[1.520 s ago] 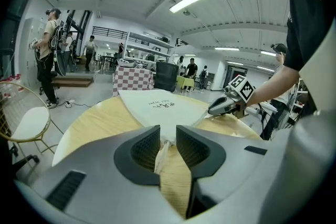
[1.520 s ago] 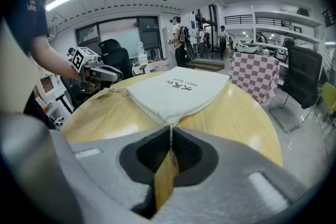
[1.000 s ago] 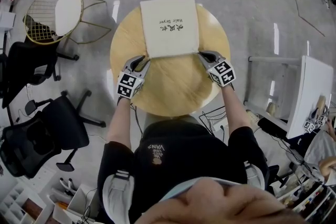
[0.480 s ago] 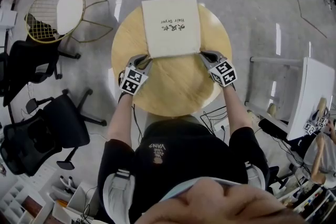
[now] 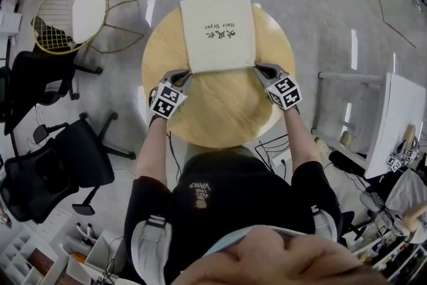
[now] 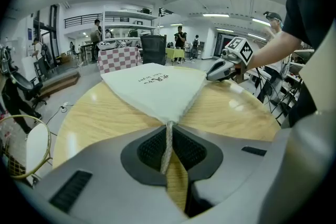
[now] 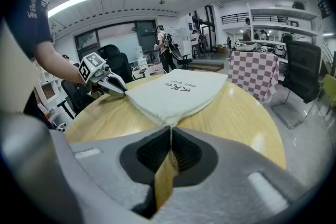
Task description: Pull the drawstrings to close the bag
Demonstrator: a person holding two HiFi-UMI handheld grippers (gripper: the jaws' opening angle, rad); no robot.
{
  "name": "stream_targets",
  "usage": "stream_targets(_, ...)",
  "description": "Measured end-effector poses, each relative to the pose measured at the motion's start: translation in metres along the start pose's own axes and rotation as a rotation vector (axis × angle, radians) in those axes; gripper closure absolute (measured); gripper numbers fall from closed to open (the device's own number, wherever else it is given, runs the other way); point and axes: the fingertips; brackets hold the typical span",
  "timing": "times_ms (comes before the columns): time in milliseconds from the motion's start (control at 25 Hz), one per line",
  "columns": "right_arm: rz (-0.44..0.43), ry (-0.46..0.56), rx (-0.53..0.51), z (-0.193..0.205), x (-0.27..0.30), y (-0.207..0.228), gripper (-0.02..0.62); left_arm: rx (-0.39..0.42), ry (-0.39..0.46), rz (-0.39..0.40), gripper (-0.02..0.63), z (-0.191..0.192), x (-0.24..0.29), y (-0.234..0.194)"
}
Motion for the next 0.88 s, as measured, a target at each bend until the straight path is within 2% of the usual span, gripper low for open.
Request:
stream_targets(160,0.004,-0.001,-0.001,-0.001,0.001,0.000,0.589,0.021,-0.036,0.008,0.562,0.003,0.002,0.001)
stream_targets(280,0.005,0.001,0.001,-0.001,-0.001,0.000,0.589,0.017,-0.029,0.010,0.581,0.002,0.001,0.002)
stream_targets(520,0.014,0.021,0.053,-0.003,-0.004,0.001,0.589,-0.091,0.080,0.024,0.588,-0.010,-0.007,-0.003)
stream_targets(880,0.059,0.045,0.182,-0.010,-0.010,0.005,0.592,-0.229,0.143,0.003,0.591,-0.027,-0.021,-0.005)
Point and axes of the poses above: the fingertips, and each gripper's own axes: x forward along the fingers, y to its right, z out of its underside, and after that the axes turned 3 degrees about y, right-handed
